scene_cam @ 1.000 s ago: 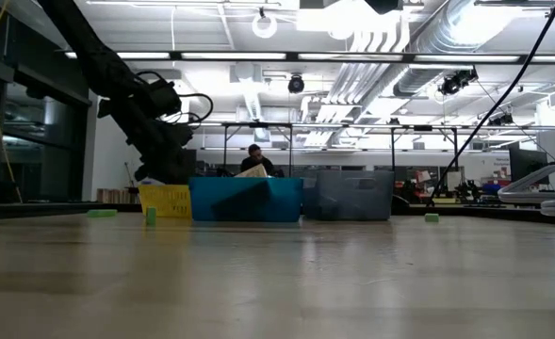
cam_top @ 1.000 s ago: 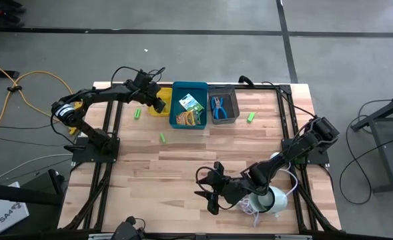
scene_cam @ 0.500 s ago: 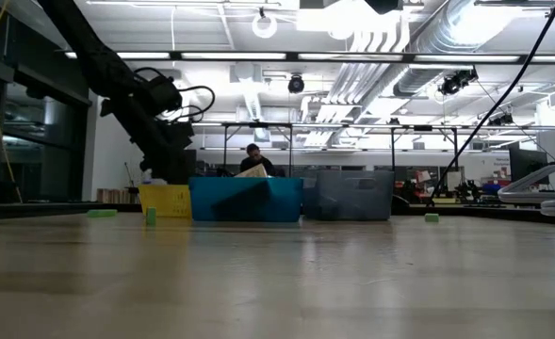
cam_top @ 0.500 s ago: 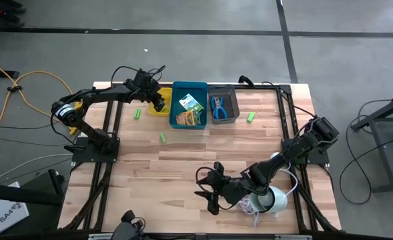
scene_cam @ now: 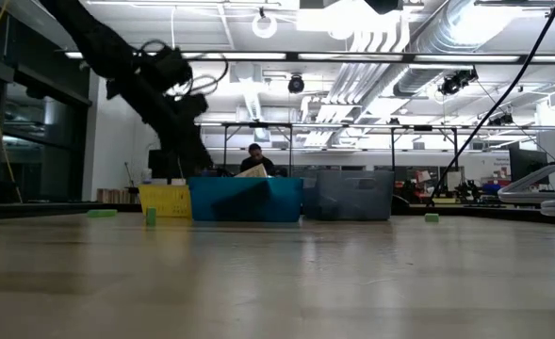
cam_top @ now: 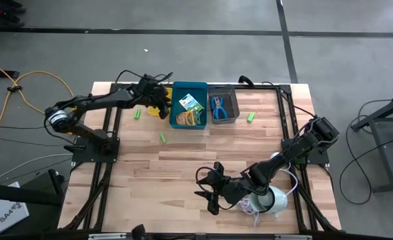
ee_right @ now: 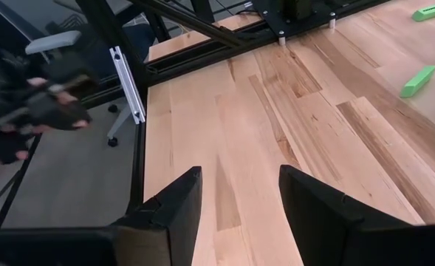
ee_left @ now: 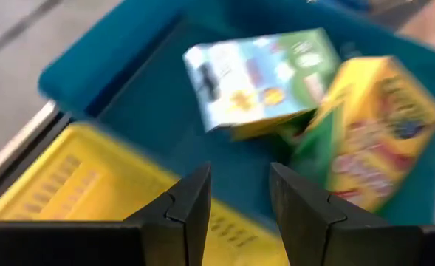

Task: Pick & Place School Supplies
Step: Put the green eraser into the yellow bin

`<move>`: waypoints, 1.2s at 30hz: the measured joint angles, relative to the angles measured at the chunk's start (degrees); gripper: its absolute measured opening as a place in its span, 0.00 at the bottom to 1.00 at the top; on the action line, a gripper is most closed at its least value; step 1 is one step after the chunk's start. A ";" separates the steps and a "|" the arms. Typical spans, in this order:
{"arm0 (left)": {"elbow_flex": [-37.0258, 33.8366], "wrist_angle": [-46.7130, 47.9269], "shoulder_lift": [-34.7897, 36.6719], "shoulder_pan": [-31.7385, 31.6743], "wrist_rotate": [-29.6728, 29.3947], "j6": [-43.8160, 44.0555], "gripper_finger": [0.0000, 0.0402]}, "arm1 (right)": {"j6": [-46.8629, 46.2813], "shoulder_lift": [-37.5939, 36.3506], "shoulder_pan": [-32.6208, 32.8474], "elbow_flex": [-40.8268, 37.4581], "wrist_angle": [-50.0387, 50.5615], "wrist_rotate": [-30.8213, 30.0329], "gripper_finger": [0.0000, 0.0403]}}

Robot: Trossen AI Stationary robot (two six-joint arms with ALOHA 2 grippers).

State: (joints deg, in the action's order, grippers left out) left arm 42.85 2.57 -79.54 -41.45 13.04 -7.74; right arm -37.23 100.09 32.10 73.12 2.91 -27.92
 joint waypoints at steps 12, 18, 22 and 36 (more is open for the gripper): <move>0.02 23.33 13.12 11.92 -5.75 2.71 0.33 | 0.06 0.00 -0.01 0.00 2.07 0.00 0.43; 0.02 31.35 13.46 20.38 -6.94 -7.33 0.33 | 1.05 0.00 0.00 0.00 2.46 0.00 0.43; 0.02 32.37 13.35 25.77 -8.08 -17.37 0.33 | 1.05 0.00 -0.01 0.00 2.48 0.00 0.43; 0.02 33.68 8.66 32.23 -16.81 -46.02 0.33 | 0.85 0.00 0.15 0.00 2.31 1.11 0.43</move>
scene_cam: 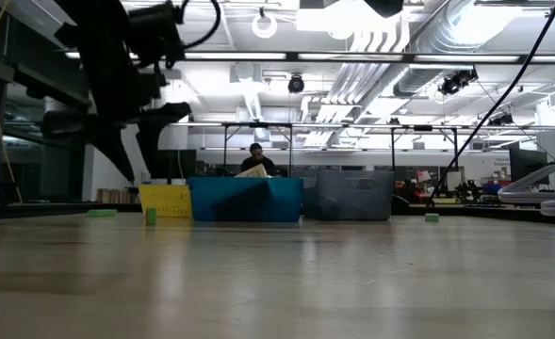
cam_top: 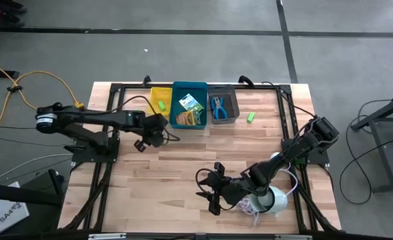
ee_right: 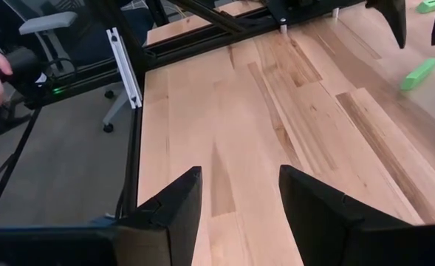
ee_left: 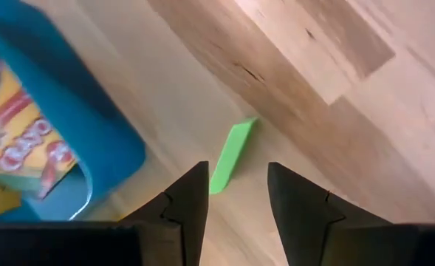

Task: Pick & Place School Supplies
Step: Put the green eraser into the yellow bin

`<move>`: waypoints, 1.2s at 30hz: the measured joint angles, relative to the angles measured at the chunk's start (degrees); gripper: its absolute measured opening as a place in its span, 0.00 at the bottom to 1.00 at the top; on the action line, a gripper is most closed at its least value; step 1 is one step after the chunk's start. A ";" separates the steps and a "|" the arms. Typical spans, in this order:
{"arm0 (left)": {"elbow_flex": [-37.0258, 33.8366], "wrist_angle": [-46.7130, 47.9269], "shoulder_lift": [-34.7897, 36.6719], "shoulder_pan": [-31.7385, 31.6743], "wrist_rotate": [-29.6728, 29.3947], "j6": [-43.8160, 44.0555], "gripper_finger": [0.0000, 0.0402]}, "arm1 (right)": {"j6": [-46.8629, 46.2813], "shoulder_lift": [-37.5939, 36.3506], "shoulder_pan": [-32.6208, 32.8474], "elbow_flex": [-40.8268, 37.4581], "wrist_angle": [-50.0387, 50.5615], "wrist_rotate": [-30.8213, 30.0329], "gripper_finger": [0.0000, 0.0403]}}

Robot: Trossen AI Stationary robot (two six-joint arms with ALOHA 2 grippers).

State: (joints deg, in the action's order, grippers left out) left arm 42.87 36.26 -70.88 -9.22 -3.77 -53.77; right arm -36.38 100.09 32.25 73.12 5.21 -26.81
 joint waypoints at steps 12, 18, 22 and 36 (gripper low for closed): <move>0.00 -4.96 -7.93 -2.57 0.20 -6.34 0.33 | 0.00 0.00 0.00 0.00 -0.24 0.00 0.43; 0.00 -6.18 -9.73 -2.57 1.66 -7.44 0.33 | 0.00 0.00 0.00 0.00 -0.19 0.00 0.43; 0.00 -6.12 -10.63 -2.61 1.67 -7.95 0.33 | 0.04 0.00 0.00 0.00 0.15 0.00 0.43; 0.13 -7.15 -15.42 -4.90 3.58 -9.41 0.30 | 0.16 0.00 0.00 0.00 0.15 0.13 0.43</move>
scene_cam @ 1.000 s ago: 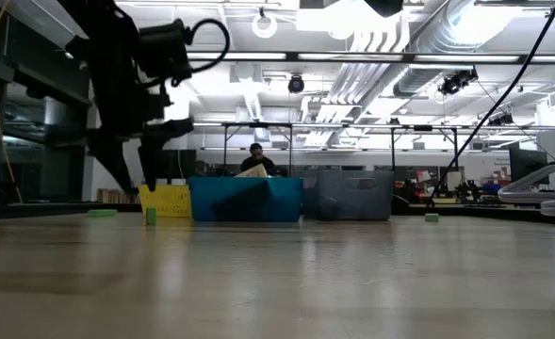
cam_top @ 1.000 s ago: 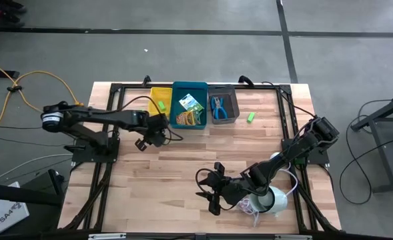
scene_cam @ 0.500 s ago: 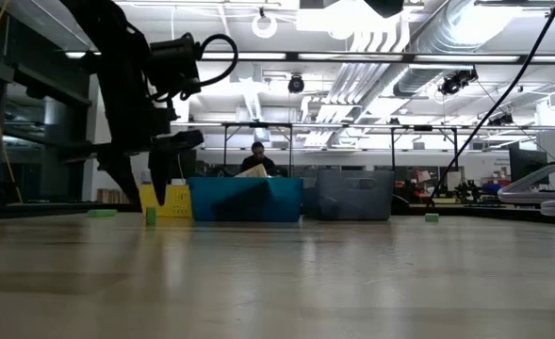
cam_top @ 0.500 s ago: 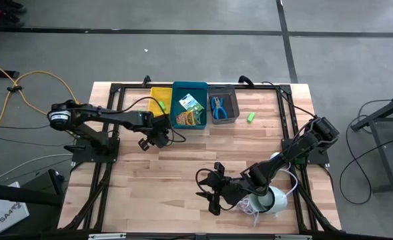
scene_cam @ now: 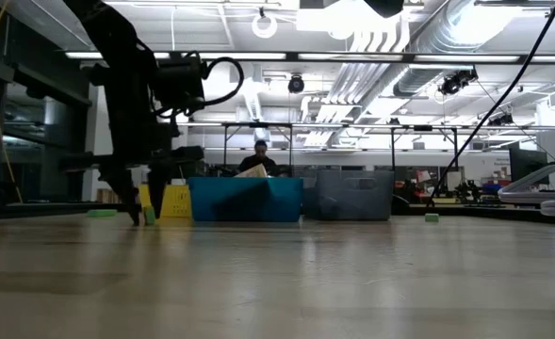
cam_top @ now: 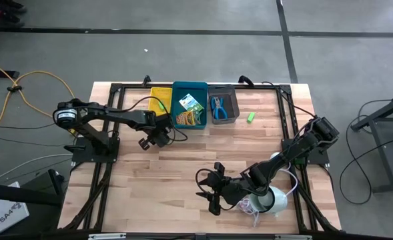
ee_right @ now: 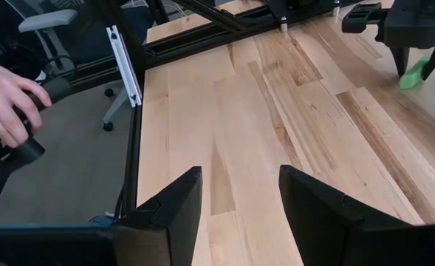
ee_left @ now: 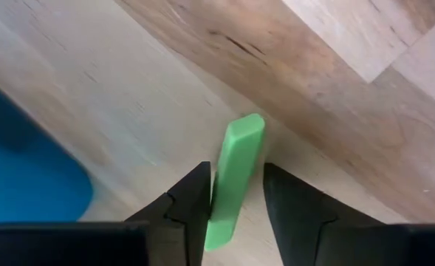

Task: Pick & Place School Supplies
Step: Put the green eraser into the yellow bin

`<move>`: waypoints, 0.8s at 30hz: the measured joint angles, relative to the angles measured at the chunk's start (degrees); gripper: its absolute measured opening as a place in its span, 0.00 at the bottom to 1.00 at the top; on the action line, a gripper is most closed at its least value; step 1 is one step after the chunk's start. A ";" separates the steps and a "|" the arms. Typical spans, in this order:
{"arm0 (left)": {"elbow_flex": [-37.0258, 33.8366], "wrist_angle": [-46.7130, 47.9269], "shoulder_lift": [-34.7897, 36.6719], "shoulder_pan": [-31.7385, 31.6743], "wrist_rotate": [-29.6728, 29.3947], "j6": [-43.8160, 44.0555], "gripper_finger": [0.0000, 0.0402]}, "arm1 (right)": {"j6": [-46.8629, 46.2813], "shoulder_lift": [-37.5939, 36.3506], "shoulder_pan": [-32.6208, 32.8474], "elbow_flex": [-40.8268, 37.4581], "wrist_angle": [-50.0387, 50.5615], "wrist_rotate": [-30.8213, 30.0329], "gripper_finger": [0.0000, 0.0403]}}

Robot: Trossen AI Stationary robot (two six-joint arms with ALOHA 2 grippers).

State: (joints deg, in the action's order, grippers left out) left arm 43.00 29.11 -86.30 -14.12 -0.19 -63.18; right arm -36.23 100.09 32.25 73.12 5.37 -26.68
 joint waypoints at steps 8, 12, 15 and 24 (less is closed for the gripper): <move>-0.15 -0.20 0.37 0.03 0.00 0.09 0.15 | 0.02 0.00 0.00 0.00 0.02 0.05 0.43; -0.15 -0.32 0.37 0.03 -0.02 0.20 0.13 | 0.02 0.00 0.00 0.00 0.02 0.05 0.43; -0.15 -0.42 0.37 0.03 -0.02 1.36 0.12 | 0.01 0.00 0.00 0.00 0.02 0.05 0.43; -0.15 -0.72 0.37 1.99 -0.79 6.48 0.12 | 0.02 0.00 0.00 0.00 0.04 0.05 0.43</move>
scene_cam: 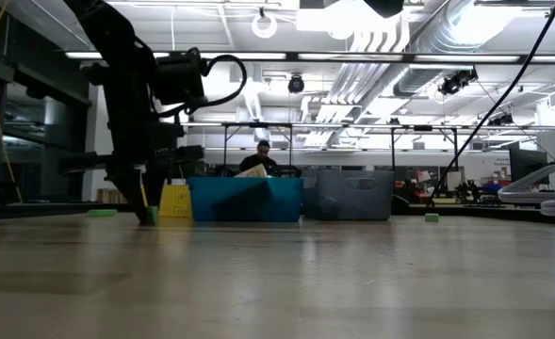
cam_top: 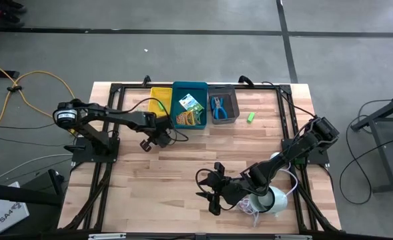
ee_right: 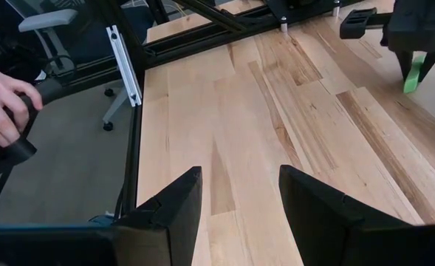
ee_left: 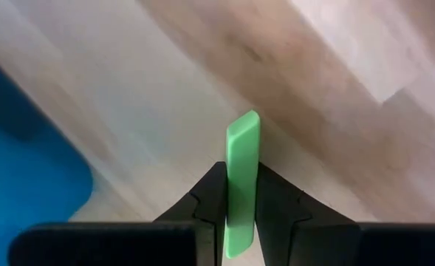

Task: Pick & Place School Supplies
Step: Put the green eraser into the yellow bin

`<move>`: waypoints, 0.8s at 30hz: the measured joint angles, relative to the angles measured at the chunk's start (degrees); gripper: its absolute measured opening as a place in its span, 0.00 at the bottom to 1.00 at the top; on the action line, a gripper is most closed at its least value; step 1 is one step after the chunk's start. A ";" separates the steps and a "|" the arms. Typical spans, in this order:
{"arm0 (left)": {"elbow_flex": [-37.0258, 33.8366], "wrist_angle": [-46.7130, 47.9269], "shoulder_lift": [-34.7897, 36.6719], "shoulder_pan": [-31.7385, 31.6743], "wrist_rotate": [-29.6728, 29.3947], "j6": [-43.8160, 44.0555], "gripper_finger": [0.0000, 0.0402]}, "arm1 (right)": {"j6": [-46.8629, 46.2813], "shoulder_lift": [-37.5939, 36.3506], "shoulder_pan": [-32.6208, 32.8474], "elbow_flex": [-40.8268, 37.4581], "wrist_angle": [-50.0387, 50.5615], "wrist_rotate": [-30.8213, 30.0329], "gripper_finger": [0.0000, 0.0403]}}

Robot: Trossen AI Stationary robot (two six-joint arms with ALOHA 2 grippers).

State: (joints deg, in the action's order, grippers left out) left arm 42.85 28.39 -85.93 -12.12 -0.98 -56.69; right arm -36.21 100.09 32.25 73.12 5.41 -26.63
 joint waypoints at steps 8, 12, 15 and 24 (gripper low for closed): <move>0.10 -0.87 1.79 3.49 -0.92 11.81 0.12 | -0.01 0.00 0.00 0.00 0.02 0.00 0.43; 0.11 -0.82 4.40 4.93 -0.93 20.01 0.12 | -0.02 0.00 0.00 0.00 0.02 0.00 0.43; 0.11 -0.88 7.09 5.64 -0.91 27.46 0.12 | -0.02 0.00 0.00 0.00 0.02 0.00 0.43; 0.13 -0.99 16.39 4.17 -0.95 40.33 0.12 | -0.20 0.00 0.00 0.00 -0.17 0.02 0.43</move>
State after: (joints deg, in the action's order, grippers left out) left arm 42.98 27.40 -69.54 -7.96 -1.93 -16.36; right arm -36.40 100.09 32.25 73.12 5.23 -26.61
